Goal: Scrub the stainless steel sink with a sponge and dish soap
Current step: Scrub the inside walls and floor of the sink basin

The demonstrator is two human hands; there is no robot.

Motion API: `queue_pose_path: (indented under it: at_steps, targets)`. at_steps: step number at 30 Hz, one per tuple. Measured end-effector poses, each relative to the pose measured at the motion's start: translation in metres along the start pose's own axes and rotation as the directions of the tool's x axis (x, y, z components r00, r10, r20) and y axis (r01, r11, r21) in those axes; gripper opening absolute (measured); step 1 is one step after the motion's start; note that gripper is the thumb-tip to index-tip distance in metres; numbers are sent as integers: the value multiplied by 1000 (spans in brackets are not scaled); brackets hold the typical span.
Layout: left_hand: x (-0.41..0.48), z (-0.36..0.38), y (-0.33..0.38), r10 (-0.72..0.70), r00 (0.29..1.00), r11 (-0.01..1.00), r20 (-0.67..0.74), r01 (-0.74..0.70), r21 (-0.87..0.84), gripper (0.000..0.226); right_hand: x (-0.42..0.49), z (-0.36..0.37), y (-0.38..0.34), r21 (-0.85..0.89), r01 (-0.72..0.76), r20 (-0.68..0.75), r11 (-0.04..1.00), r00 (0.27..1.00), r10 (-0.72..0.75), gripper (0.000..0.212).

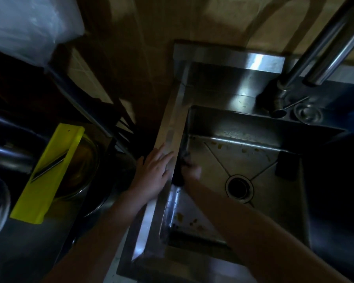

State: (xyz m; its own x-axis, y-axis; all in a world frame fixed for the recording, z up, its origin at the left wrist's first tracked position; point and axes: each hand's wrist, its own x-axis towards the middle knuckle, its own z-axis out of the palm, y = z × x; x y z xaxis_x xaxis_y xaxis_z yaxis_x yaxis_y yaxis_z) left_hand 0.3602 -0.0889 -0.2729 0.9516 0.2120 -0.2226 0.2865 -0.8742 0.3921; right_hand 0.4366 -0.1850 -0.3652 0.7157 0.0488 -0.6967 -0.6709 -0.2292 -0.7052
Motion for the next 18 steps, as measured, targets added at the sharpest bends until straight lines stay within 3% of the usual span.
queue_pose_path:
  at_steps: [2, 6, 11, 14, 18]
  targets:
    - [2, -1, 0, 19, 1000, 999, -10, -20, -38, 46, 25, 1, -46, 62, 98, 29, 993, 995, -100, 34]
    - [4, 0, 1, 43, 998, 996, -41, -46, -74, 42, 53, 4, -76, 106, 131, -2, 986, 991, -132, 40]
    - [4, 3, 1, 24, 1000, 999, -20, -25, -42, 46, 24, 5, -3, 81, 42, 42, 996, 998, -45, 35]
    - [5, 7, 1, 7, 1000, 1000, -2, -7, -1, 47, -4, 1, 50, -36, -90, 54, 995, 994, 92, 32]
    - [11, 7, 2, 14, 1000, 1000, -20, -13, 17, 46, -32, -3, 87, -108, -139, 46, 984, 988, 144, 34]
